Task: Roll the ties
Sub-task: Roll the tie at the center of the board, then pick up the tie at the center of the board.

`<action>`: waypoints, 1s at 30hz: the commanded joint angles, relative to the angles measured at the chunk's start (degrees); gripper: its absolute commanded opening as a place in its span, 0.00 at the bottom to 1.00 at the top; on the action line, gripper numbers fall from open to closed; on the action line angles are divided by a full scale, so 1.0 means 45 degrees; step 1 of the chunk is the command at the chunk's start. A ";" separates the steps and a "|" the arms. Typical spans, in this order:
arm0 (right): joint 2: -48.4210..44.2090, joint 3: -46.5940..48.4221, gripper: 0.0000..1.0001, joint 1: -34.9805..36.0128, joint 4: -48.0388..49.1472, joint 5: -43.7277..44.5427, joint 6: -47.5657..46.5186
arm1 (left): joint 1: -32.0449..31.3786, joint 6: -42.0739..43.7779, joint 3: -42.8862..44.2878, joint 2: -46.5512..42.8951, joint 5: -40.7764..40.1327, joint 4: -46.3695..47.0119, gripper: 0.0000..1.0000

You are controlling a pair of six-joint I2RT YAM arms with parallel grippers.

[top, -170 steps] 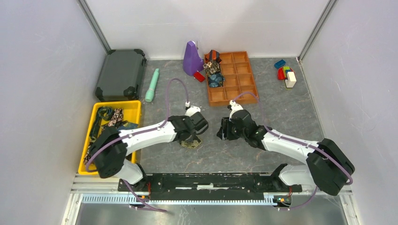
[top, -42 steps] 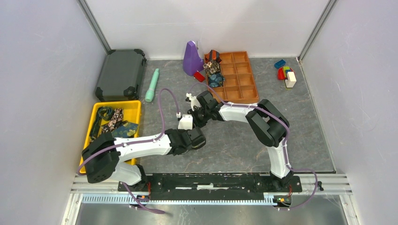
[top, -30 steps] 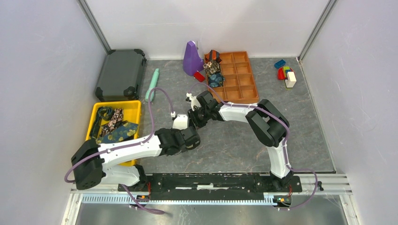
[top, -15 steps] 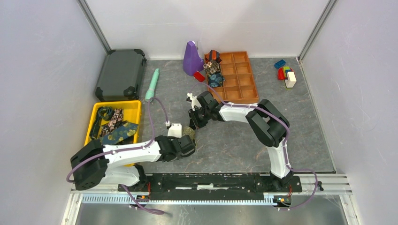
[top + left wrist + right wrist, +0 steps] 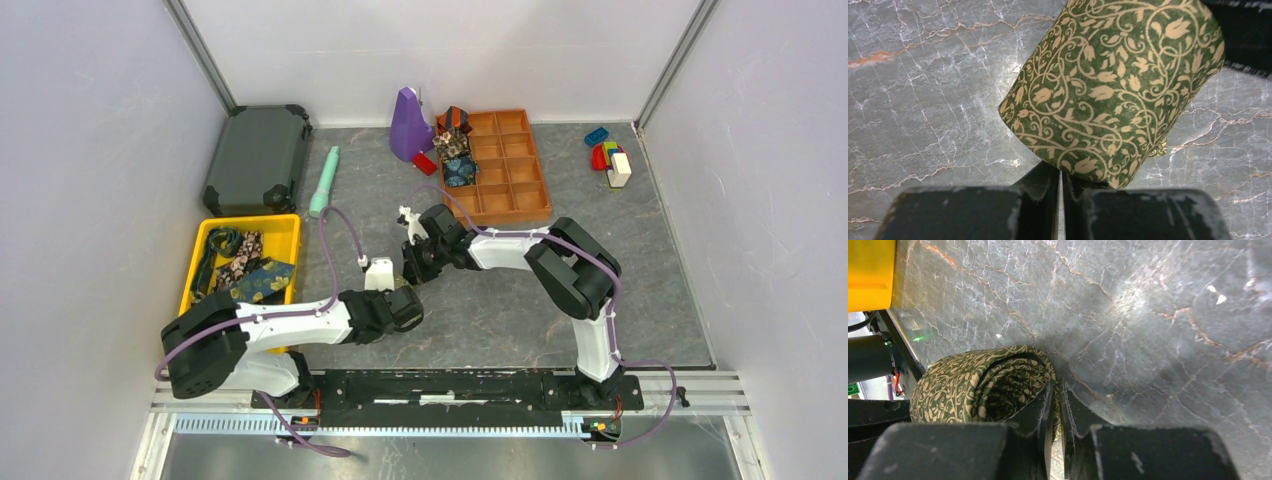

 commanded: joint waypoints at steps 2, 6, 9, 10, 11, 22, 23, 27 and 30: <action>-0.0205 -0.0884 0.13 0.0337 0.0012 0.0424 0.0547 | 0.0053 -0.0804 -0.0465 0.0419 -0.0487 0.1054 0.08; -0.0621 -0.2108 0.11 0.0374 0.1524 0.0325 0.1810 | 0.0047 -0.0969 -0.0704 0.0397 -0.0495 0.1491 0.08; -0.0847 -0.2845 0.11 0.0432 0.2432 0.0269 0.2534 | 0.0061 -0.0990 -0.0732 0.0385 -0.0537 0.1530 0.08; -0.0885 -0.2911 0.11 0.0452 0.2505 0.0326 0.2589 | 0.0049 -0.0987 -0.0744 0.0385 -0.0549 0.1515 0.07; -0.0913 -0.2958 0.11 0.0461 0.2525 0.0387 0.2616 | 0.0042 -0.0989 -0.0743 0.0391 -0.0554 0.1484 0.07; -0.0968 -0.3045 0.11 0.0452 0.2067 0.1326 0.2297 | 0.0049 -0.1015 -0.0780 -0.1128 -0.0433 -0.1074 0.08; -0.0941 -0.3016 0.11 0.0452 0.2047 0.1387 0.2221 | 0.0024 -0.0940 -0.0784 -0.1346 -0.0309 -0.1273 0.08; -0.0858 -0.2797 0.11 0.0450 0.1753 0.1682 0.1940 | 0.0017 -0.0312 -0.0669 -0.2392 0.0400 -0.2059 0.10; -0.0896 -0.2677 0.11 0.0453 0.1579 0.1838 0.1748 | -0.0035 0.0004 -0.0163 -0.3169 0.0645 -0.3050 0.10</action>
